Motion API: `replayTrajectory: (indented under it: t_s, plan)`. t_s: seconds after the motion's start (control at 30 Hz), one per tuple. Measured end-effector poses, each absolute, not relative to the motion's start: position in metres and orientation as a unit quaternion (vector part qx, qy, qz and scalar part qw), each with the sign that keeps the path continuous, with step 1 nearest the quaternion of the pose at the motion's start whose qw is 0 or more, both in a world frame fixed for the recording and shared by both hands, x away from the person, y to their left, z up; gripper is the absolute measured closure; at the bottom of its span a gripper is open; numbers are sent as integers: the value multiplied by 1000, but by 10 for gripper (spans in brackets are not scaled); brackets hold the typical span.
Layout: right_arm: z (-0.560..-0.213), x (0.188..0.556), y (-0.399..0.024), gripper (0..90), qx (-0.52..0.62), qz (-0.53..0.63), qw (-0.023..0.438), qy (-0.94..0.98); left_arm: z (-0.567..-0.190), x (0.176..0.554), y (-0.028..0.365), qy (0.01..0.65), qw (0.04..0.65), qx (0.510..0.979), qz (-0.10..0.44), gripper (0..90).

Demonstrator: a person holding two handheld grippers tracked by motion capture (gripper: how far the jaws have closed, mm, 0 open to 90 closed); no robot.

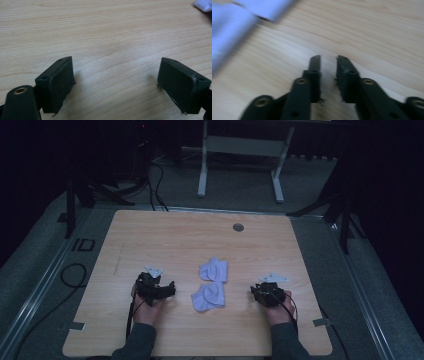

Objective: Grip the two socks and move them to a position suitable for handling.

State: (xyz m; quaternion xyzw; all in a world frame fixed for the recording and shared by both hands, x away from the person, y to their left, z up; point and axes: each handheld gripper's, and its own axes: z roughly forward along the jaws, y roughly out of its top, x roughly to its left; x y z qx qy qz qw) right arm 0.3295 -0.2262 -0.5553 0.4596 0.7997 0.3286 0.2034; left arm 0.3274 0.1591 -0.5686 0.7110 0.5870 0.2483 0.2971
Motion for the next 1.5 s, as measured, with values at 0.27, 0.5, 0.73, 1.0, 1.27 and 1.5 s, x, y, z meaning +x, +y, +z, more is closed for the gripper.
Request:
replayTrajectory:
  t_s: [0.27, 0.5, 0.73, 1.0, 1.27, 1.5]
  plan:
    - [-547, 307, -169, 860, 374, 365, 183, 833, -569, 325, 158, 586, 298, 711, 249, 149]
    - [-549, 305, -148, 855, 359, 371, 175, 838, -569, 325, 158, 587, 297, 711, 249, 148]
    - [-556, 306, -139, 886, 351, 361, 162, 849, -568, 326, 156, 590, 295, 708, 250, 149]
    - [-560, 302, -133, 885, 353, 355, 167, 849, -568, 320, 154, 579, 299, 718, 246, 149]
    - [-561, 298, -128, 886, 348, 359, 161, 851, -568, 315, 150, 557, 310, 732, 242, 226]
    - [-562, 297, -124, 886, 343, 364, 161, 851, -564, 307, 142, 545, 314, 740, 238, 524]
